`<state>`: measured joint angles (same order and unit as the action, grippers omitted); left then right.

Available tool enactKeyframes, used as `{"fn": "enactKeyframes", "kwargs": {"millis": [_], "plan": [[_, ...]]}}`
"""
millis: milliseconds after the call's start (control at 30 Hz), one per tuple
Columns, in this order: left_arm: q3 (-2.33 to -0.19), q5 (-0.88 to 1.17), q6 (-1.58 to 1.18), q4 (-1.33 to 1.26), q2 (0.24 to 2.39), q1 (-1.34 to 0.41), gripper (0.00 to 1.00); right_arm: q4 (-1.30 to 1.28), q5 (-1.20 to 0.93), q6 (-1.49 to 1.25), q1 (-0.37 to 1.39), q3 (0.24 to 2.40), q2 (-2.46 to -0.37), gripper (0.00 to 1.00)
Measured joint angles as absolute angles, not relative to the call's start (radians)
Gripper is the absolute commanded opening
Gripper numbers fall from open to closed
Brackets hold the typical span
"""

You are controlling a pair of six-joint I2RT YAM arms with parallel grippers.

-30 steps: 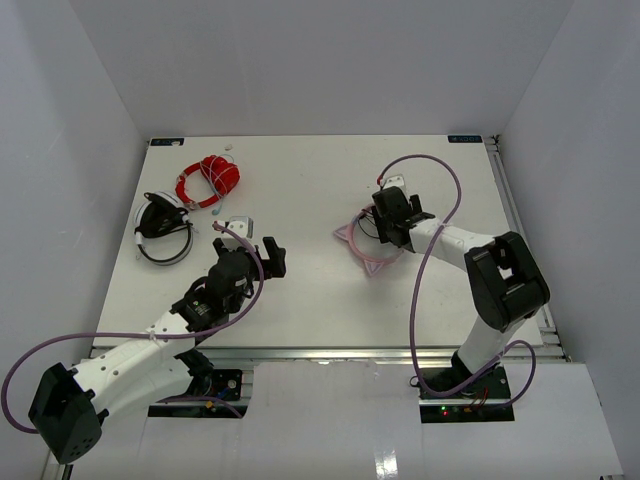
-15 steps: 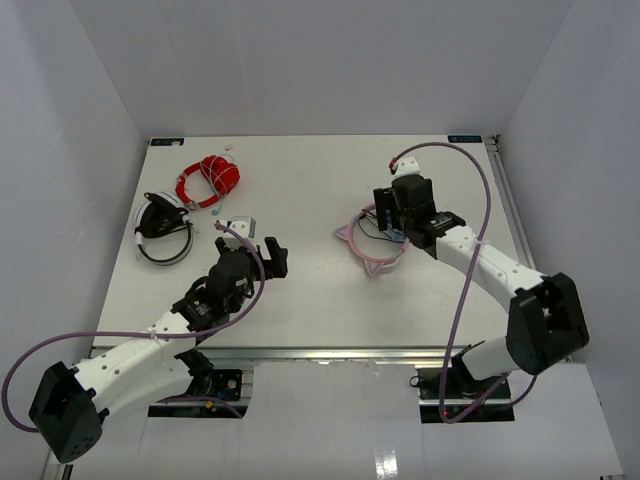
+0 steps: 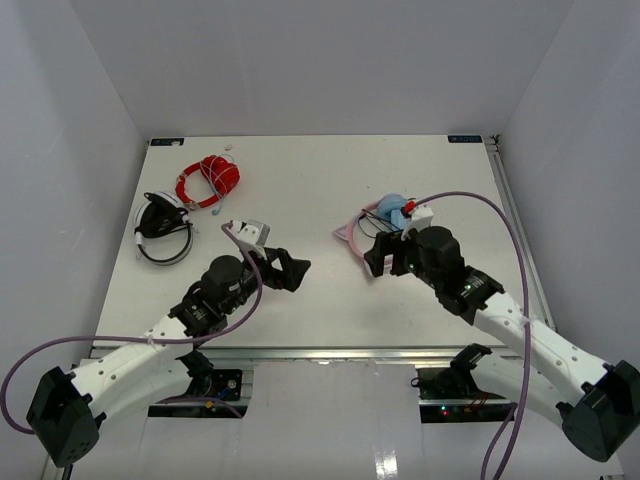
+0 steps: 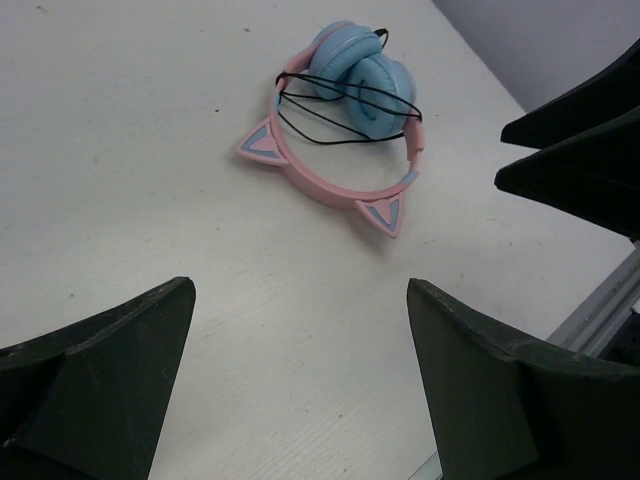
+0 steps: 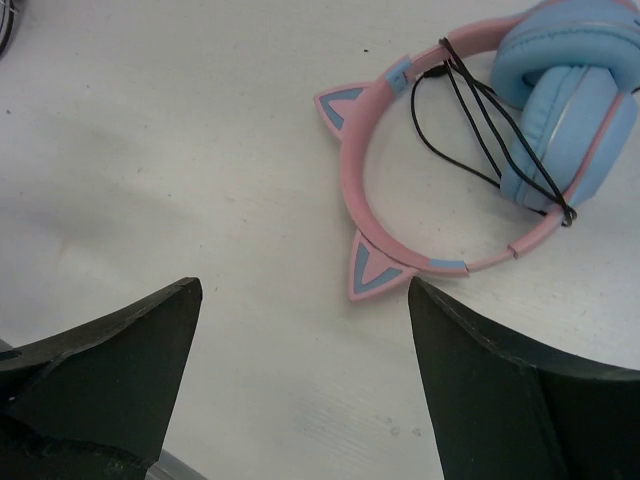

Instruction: Wrap the headphones

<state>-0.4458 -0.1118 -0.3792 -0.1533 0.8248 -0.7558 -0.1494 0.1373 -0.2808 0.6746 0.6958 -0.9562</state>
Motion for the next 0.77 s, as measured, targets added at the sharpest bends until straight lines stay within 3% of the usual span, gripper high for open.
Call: {"fn": "enactKeyframes", "kwargs": {"millis": [167, 367, 767], "plan": [[-0.402, -0.091, -0.374, -0.171, 0.697, -0.761, 0.98, -0.090, 0.164, -0.354, 0.674, 0.557, -0.812, 0.90], [-0.364, -0.152, -0.374, -0.188, 0.576, -0.763, 0.98, -0.082, 0.237, -0.433, 0.675, 0.535, -0.833, 0.90], [-0.364, -0.208, -0.374, -0.171, 0.619, -0.763, 0.98, -0.105, 0.309, -0.469, 0.675, 0.535, -0.775, 0.90]]}}
